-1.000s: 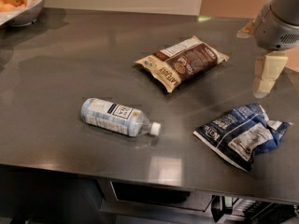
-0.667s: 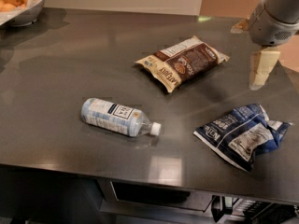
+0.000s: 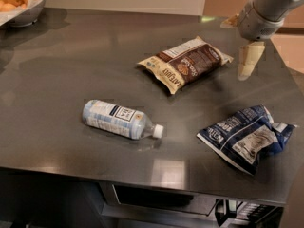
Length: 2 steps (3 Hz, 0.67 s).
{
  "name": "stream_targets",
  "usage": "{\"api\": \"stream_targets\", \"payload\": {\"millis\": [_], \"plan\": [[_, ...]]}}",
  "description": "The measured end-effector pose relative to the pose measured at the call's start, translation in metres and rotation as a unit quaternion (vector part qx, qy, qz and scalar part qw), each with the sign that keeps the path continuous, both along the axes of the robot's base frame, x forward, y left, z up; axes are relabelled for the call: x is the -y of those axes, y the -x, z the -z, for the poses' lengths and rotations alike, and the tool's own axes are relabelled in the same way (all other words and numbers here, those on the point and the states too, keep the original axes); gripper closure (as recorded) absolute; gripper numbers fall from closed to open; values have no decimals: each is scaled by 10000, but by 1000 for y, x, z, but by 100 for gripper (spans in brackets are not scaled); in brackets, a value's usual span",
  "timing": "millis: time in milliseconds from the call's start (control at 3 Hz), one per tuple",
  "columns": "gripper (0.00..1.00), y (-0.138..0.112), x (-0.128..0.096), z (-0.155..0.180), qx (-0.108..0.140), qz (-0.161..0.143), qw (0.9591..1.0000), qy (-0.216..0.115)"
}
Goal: Pick brown chip bag
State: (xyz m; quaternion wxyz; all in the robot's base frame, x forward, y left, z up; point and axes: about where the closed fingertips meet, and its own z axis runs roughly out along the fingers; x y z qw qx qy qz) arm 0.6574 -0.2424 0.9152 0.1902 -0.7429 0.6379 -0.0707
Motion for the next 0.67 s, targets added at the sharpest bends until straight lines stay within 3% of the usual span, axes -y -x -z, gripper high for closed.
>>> {"api": "stream_targets", "payload": {"millis": [667], "plan": [[0,-58,-37,29,-88,-193,9992,-327]]}}
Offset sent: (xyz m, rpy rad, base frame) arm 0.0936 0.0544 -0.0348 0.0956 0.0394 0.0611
